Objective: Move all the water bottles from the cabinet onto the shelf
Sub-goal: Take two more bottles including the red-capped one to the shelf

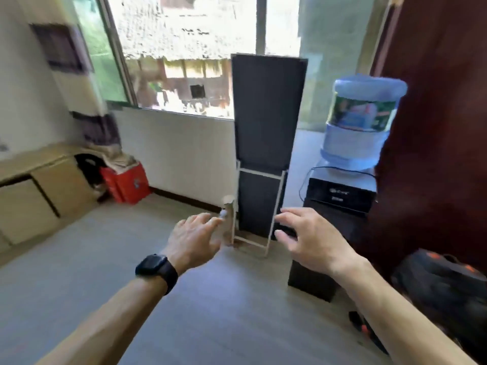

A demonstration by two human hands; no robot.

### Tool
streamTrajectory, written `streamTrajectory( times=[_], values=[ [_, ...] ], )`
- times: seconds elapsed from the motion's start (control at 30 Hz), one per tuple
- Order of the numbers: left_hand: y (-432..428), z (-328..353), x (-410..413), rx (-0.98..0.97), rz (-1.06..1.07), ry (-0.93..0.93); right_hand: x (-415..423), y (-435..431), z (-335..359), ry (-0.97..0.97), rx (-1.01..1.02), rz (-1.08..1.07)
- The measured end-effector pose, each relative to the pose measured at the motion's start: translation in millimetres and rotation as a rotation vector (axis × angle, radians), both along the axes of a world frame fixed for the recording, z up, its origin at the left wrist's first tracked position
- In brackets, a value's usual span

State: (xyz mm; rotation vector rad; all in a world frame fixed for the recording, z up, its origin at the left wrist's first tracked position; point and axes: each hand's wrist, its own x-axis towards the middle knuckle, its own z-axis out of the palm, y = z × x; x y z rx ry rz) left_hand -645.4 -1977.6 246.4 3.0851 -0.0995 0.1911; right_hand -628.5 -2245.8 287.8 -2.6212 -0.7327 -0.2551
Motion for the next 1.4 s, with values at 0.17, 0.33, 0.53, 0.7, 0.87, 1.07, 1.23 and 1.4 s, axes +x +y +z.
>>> streamTrajectory(
  times=[0.17,0.33,0.53,0.7,0.87,1.07,1.23,1.4],
  values=[
    [182.5,36.8,-39.9,0.072,0.33,-0.04,32.1,194.9,22.3,-0.06,-0.027,0.248],
    [304.7,56.6,-66.9,0.12,0.546,-0.071,60.9,332.9,36.9,-0.11,-0.041,0.435],
    [403.3,53.5,-55.7,0.122,0.761,-0.067,118.2,457.9,35.5,-0.147,-0.004,0.615],
    [457.4,54.8,-23.3,0.101,0.88,-0.08,181.1,545.0,41.1,-0.151,-0.013,0.726],
    [525.9,66.7,11.0,0.098,0.979,-0.112,234.9,623.4,51.8,-0.145,0.035,0.787],
    [625.5,60.0,58.5,0.1,1.01,-0.107,285.6,727.4,51.9,-0.154,0.013,0.826],
    [737.2,49.7,105.5,0.073,0.966,-0.124,323.1,833.9,38.6,-0.171,0.001,0.782],
    [866.4,53.0,143.7,0.062,0.926,-0.102,358.3,946.3,44.1,-0.177,-0.009,0.732]
  ],
)
